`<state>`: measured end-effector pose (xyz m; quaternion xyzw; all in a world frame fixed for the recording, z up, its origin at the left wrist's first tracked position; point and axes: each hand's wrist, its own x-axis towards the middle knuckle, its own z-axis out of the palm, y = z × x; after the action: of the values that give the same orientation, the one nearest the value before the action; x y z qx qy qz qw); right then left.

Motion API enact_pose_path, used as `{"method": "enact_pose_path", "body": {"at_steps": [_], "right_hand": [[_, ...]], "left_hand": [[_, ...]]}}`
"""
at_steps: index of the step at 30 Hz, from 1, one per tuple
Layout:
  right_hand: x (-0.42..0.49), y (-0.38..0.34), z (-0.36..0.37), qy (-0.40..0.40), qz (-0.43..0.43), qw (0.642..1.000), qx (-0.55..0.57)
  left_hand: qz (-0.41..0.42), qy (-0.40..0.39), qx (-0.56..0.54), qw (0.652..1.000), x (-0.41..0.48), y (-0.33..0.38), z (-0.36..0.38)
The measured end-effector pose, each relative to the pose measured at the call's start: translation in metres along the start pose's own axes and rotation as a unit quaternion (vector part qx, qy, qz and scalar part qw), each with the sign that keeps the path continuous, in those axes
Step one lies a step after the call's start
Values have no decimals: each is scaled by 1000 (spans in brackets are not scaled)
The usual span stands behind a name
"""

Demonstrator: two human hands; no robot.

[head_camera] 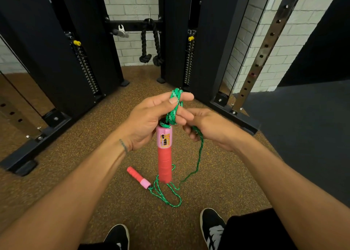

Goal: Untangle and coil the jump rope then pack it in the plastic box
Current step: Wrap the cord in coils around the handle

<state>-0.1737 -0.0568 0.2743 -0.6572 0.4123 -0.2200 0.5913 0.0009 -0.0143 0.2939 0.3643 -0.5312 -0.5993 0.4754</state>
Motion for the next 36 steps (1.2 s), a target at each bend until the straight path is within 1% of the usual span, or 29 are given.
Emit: {"method": "enact_pose_path", "body": {"at_steps": [3,9,11,13,16,17,18,19,21,22,24,27,29,34,36], "right_hand": [[0,3,5,-27,3,1000,12],[3,7,6,-24,-6,999,-32],[1,7,5,-27,-18,995,-89],[-2,5,6,-36,-53,984,-166],[-4,1,6,-21,-136,948,-286],[-5,-1,6,-12,-163,937,-307],[-5,-3,6,-6,-185,934,-306],[-6,-5,7,0,-204,938,-281],[-8,-12,5,15,-219,954,-202],[-10,-15,3,24,-221,962,-161],[-14,-19,-2,44,-220,970,-92],[-15,-23,-7,82,-217,972,-47],[-15,-24,-7,99,-214,972,-16],[-7,-19,-11,118,-180,977,7],[-4,-16,-14,118,-160,980,-4]], "left_hand": [[1,24,-5,1000,1,0,0],[-10,51,-11,999,2,1,-2],[-12,63,-20,998,4,0,-4],[-10,82,-12,996,5,-2,-8],[-13,94,60,994,8,-4,-13],[-20,92,81,992,8,-6,-14],[-27,81,109,990,7,-7,-13],[-31,64,138,988,6,-8,-13],[-39,33,184,982,5,-10,-9],[-46,21,182,982,3,-10,-7],[-62,2,135,989,0,-9,-2],[-77,-15,66,995,-2,-4,0],[-88,-36,41,995,-2,-1,-1],[-91,-93,46,990,-4,0,0],[-87,-108,48,989,-4,0,0]]}}
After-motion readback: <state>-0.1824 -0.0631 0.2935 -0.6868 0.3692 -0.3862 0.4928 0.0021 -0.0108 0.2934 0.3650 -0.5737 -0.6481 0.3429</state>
